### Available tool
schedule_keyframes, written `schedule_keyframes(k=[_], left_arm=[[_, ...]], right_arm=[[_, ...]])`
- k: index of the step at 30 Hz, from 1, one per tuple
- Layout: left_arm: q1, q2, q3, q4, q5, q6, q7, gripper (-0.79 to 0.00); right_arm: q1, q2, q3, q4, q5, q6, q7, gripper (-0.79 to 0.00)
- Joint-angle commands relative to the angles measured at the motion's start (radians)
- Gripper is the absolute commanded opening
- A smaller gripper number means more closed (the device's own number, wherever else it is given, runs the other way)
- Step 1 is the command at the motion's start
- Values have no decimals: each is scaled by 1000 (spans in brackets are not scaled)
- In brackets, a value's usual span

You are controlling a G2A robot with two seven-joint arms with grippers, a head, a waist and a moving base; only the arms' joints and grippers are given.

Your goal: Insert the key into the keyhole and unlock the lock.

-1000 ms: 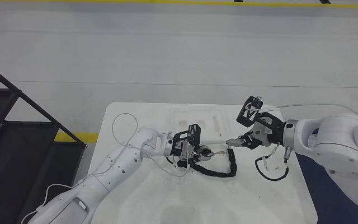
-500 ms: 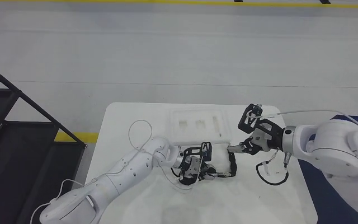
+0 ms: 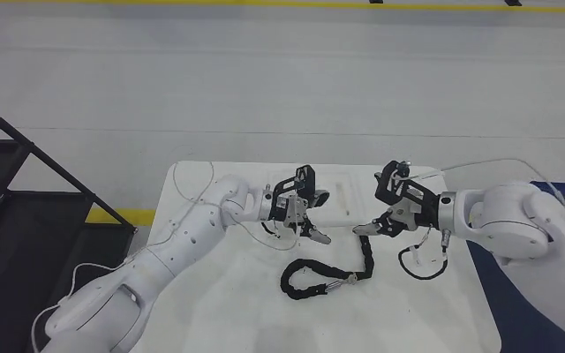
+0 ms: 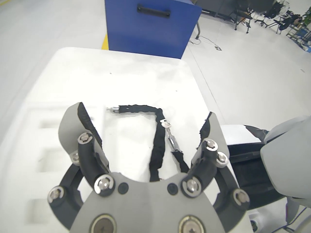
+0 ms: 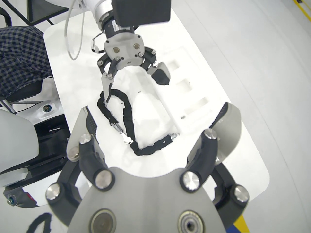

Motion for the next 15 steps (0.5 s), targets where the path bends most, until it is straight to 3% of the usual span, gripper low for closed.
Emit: schedule_keyframes(k=[1,9,15], left_arm=[[-32,16,-17,-7,-10,0,5,0],[-160,71,-45,-7,-114,0,40,0],[-269,100,-10,38,-210,0,-24,0]], right_arm=[[33,-12,-17,51,-6,-27,-38,0],[245,-82,-128,233,-31,-203,-147,0],[411,-146,-212,398,-51,-266,-221,0]])
